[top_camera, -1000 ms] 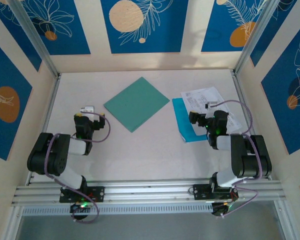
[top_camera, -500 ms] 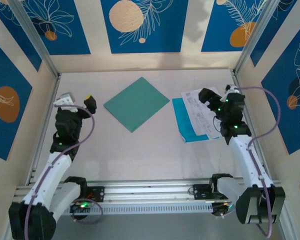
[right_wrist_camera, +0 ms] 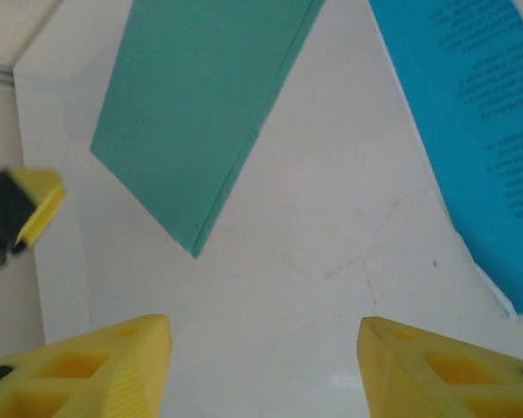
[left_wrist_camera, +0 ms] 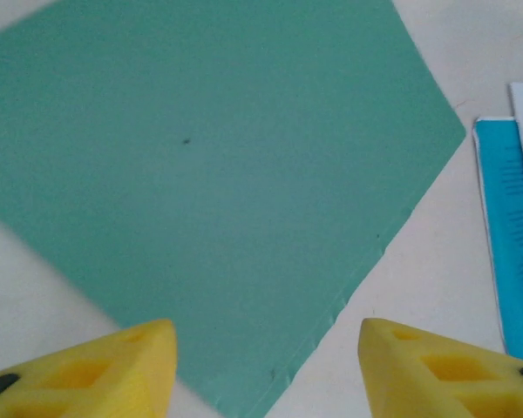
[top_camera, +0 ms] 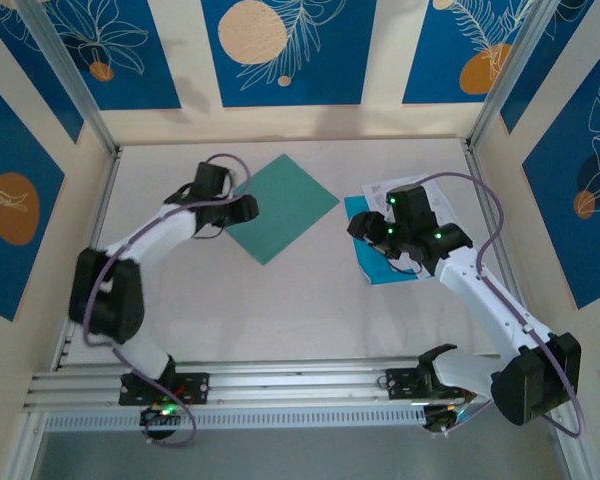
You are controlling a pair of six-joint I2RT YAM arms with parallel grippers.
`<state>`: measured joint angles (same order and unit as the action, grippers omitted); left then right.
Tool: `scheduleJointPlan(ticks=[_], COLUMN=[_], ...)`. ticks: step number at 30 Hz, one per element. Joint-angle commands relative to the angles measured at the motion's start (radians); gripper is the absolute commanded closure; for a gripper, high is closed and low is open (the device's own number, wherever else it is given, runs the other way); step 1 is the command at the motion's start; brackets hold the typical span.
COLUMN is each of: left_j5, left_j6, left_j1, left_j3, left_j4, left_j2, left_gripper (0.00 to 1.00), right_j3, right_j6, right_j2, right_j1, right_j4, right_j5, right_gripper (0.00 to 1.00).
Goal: Put the files into the folder
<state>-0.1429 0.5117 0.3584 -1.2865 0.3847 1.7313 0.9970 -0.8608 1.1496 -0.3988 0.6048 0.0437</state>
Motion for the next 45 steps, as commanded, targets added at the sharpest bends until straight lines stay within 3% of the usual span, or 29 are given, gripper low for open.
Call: scheduleJointPlan(ticks=[1,7,11,20,27,35,45], left_j5=[0.067,0.133,0.146,0.157,0.193,0.283,0.482], left_j6=[-0.080,-0.093,-0.034,0.234,0.481,0.854,1.173], left_j1=[0.029,0.047,0.048,0.060,0.123,0.248,0.508], left_j3=[-0.168,-0.389,-0.382,-0.050,0.236,0.545,0.619], left_j4=[0.153,0.251,0.239,0.020,-0.155,-0.406,-0.452], left_j2=[0.143,0.394,0.445,0.338,0.170,-0.009,-0.067], left_gripper=[0.48,0.55,0.61,0.67,0.72,0.75,0.76], right_j3=[0.022,0.020,0.017,-0.016,-0.050,-0.077,-0.112], right_j6=[-0.036,-0.046,-0.046,-0.061,-0.073,-0.067,-0.058], right_j2=[0.000,0.005,0.020,0.033,0.034,0.065,0.118], right_j1=[-0.043,-0.060,-0.061,-0.063,-0.065,-0.066,-0.071], right_j4=[0.076,0.082,0.081,0.058,0.046,0.033,0.007], right_j5=[-0.025,-0.043,-0.047,-0.065,-0.063,-0.095,-0.140], right_gripper=[0.42,0.42,0.43,0.43,0.43,0.42,0.42])
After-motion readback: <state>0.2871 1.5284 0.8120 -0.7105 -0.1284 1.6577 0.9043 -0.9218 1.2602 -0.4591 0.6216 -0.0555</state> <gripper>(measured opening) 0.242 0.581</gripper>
